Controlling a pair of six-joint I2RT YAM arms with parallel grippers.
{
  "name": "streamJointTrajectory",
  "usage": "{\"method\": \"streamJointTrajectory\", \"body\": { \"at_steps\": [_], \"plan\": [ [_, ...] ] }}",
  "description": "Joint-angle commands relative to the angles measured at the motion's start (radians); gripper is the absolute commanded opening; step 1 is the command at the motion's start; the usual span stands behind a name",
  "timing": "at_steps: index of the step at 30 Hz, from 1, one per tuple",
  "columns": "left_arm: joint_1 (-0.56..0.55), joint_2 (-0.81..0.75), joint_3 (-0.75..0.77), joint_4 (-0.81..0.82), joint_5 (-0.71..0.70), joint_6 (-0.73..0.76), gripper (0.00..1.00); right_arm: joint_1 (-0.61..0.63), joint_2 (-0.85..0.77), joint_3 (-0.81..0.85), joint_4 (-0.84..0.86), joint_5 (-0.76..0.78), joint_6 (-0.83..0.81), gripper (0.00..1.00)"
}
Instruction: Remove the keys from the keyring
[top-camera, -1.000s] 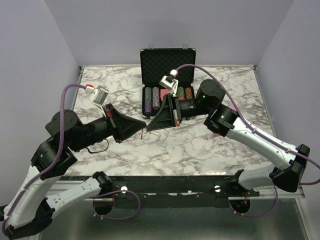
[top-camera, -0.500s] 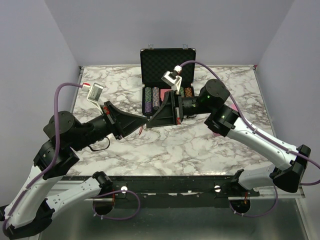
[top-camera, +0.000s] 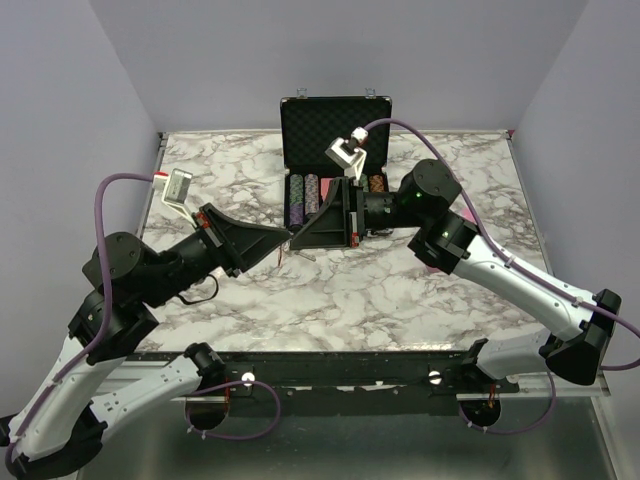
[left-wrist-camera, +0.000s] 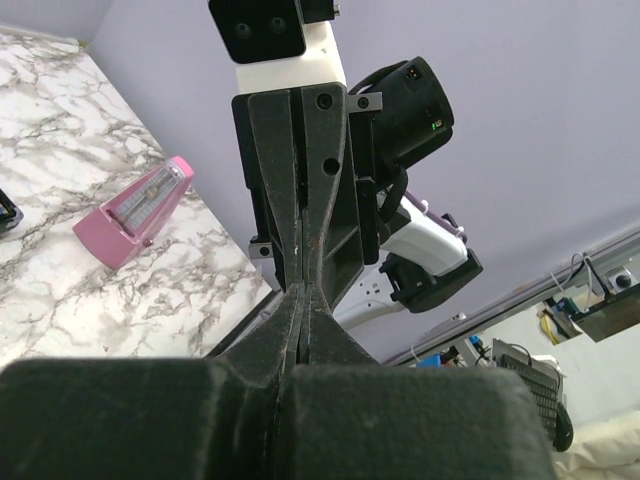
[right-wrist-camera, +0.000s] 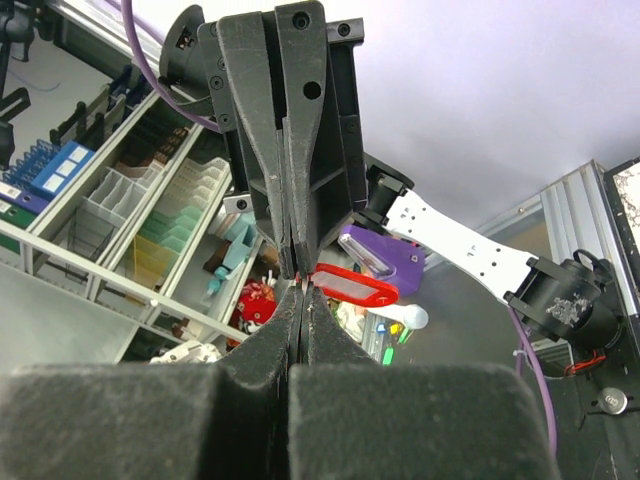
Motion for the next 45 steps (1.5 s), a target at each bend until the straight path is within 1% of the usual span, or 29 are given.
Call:
{"method": "streamJointTrajectory", "body": {
  "at_steps": [1, 2, 4, 11, 13, 16, 19, 21, 26, 29, 33, 37, 41, 45],
  "plan": [
    [0.001, -0.015, -0.032, -0.009, -0.034, -0.013, 0.0, 0.004, -0.036, 0.034, 0.082, 0.038, -0.009, 0.01],
    [0.001, -0.015, -0.035, -0.008, -0.029, -0.009, 0.03, 0.004, -0.035, 0.034, 0.081, 0.038, -0.011, 0.01],
    [0.001, -0.012, -0.027, -0.014, -0.031, -0.001, 0.18, 0.004, -0.038, 0.031, 0.075, 0.041, -0.014, 0.01],
    [0.001, -0.018, -0.01, -0.032, -0.043, 0.022, 0.63, 0.004, -0.049, 0.009, 0.055, 0.049, -0.02, 0.01],
    [0.001, -0.015, 0.011, -0.051, -0.051, 0.042, 0.71, 0.006, -0.05, 0.011, 0.035, 0.049, -0.029, 0.01],
    [-0.001, 0.008, 0.102, -0.127, -0.064, 0.126, 0.77, 0.004, -0.056, 0.018, -0.029, 0.049, -0.058, 0.01],
    [0.001, 0.075, 0.25, -0.263, -0.055, 0.244, 0.76, 0.004, -0.055, 0.04, -0.1, 0.043, -0.092, 0.01],
    [0.001, 0.12, 0.335, -0.342, -0.016, 0.312, 0.73, 0.004, -0.047, 0.069, -0.163, 0.035, -0.126, 0.01],
    [0.004, 0.201, 0.456, -0.475, 0.152, 0.473, 0.71, 0.004, -0.038, 0.121, -0.318, 0.018, -0.216, 0.01],
    [0.01, 0.25, 0.513, -0.573, 0.175, 0.548, 0.72, 0.004, -0.033, 0.152, -0.391, -0.005, -0.274, 0.01],
    [0.024, 0.267, 0.507, -0.58, 0.253, 0.585, 0.72, 0.004, -0.021, 0.181, -0.462, -0.04, -0.328, 0.01],
    [0.037, 0.292, 0.505, -0.581, 0.311, 0.593, 0.63, 0.004, -0.015, 0.199, -0.514, -0.058, -0.37, 0.01],
    [0.057, 0.315, 0.519, -0.594, 0.353, 0.61, 0.59, 0.004, -0.01, 0.195, -0.537, -0.072, -0.387, 0.01],
    [0.089, 0.342, 0.53, -0.607, 0.405, 0.62, 0.52, 0.004, -0.006, 0.19, -0.554, -0.083, -0.402, 0.01]
  ]
}}
